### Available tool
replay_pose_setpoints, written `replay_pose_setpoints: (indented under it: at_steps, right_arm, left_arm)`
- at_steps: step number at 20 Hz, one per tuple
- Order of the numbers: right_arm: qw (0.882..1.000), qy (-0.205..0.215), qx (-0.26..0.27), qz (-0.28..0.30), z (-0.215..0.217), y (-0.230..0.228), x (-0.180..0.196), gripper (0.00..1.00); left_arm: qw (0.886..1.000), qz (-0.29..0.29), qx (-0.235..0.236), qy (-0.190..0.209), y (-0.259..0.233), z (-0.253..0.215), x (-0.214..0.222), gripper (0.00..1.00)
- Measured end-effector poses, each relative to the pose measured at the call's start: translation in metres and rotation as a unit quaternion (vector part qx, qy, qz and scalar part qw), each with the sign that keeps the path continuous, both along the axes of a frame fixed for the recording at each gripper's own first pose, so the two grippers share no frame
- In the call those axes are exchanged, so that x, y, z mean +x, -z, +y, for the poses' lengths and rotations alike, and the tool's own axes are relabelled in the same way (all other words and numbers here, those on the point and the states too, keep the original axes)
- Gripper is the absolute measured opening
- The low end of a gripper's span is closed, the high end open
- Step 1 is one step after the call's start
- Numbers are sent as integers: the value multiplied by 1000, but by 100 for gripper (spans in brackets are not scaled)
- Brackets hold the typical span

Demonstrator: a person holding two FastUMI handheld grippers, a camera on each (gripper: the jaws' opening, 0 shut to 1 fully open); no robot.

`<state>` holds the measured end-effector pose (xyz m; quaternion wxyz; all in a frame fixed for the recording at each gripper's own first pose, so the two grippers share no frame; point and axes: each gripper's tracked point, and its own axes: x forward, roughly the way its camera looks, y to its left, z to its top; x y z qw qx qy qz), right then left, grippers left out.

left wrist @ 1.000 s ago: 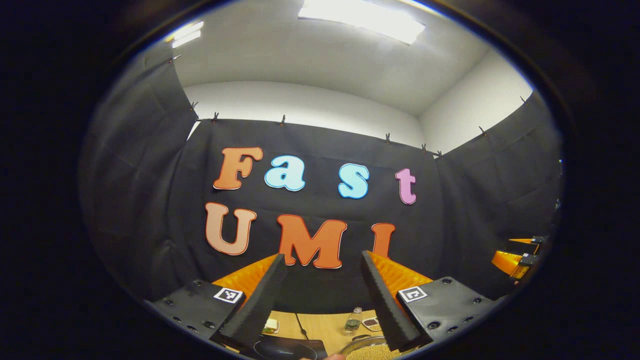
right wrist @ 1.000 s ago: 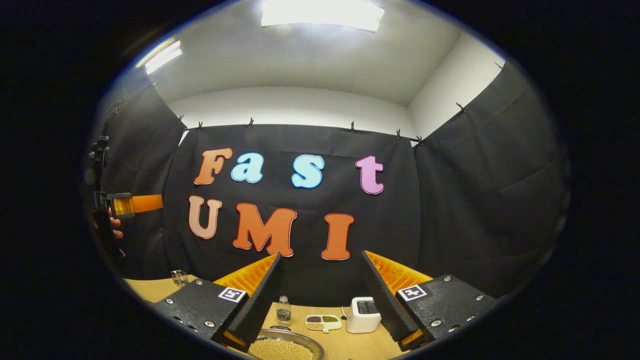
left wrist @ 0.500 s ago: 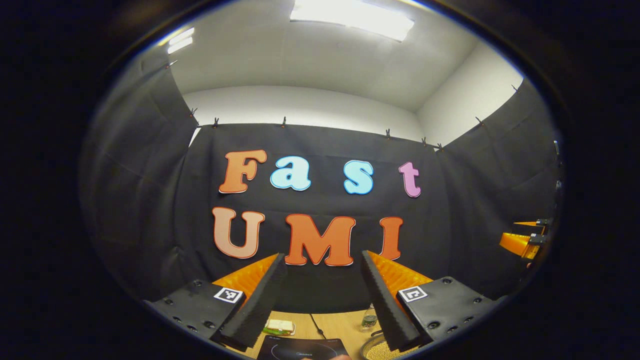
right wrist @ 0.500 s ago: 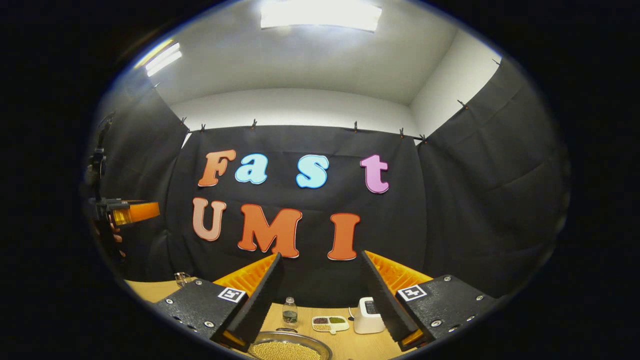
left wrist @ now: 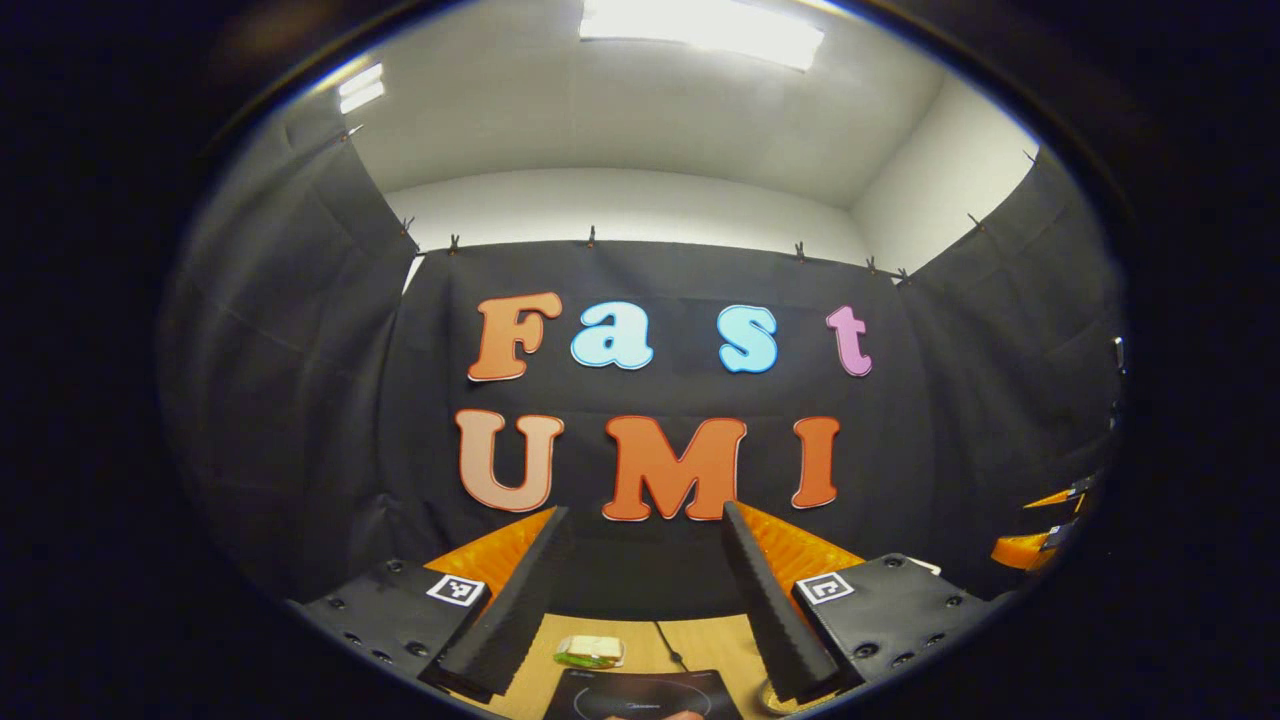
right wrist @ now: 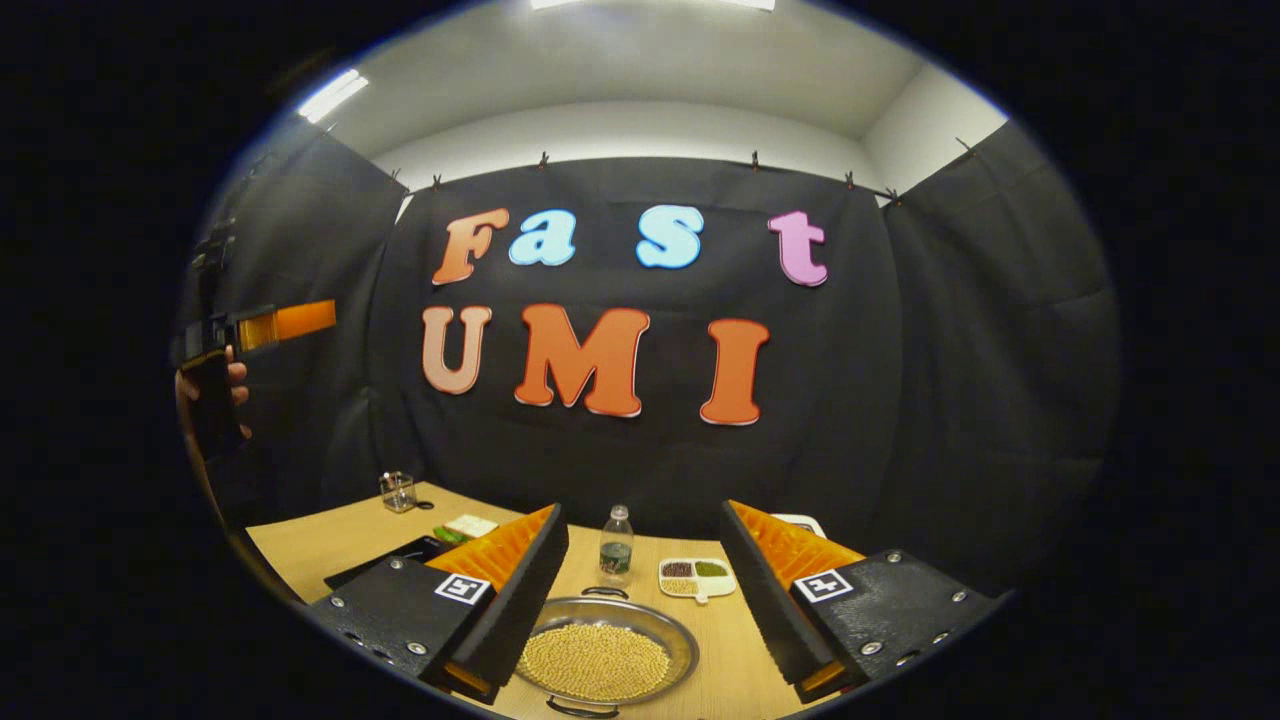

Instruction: First push the handle of the pot to place it horizontally, then grasp the pot with both hands and set it on the induction cooktop.

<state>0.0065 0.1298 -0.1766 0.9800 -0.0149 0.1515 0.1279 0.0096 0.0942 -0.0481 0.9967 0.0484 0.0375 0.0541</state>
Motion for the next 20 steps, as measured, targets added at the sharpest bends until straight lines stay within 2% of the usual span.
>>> replay_pose_setpoints:
  at_steps: [4, 7, 9, 11, 12, 13, 14, 17, 20]
  right_arm:
    - [994, -49, 5, 92, 30, 52, -20, 95]
    - [984, -86, 15, 157, 50, 84, -38, 93]
    - [975, -106, 13, 193, 59, 104, -49, 87]
    - [967, -133, 5, 216, 69, 121, -59, 80]
    - [962, -146, 7, 232, 75, 129, -67, 69]
    - [954, -160, 11, 253, 81, 138, -75, 64]
    - [946, -173, 18, 274, 86, 146, -84, 54]
    - [914, -210, 37, 345, 98, 176, -109, 40]
    - [890, -206, 44, 404, 99, 206, -123, 18]
  left_arm:
    - [1000, 0, -7, 1, 4, 4, -2, 96]
    - [1000, 1, -7, -4, 9, 10, -3, 97]
    - [1000, 7, -10, -5, 15, 12, -1, 97]
    - [1000, 14, -12, -6, 22, 13, -1, 97]
    - [1000, 18, -13, -7, 25, 15, 1, 96]
    - [1000, 22, -13, -9, 29, 16, 1, 97]
    - [1000, 25, -14, -10, 31, 17, 2, 97]
    - [999, 32, -12, -14, 35, 20, 0, 98]
    - [999, 35, -11, -12, 38, 18, 0, 98]
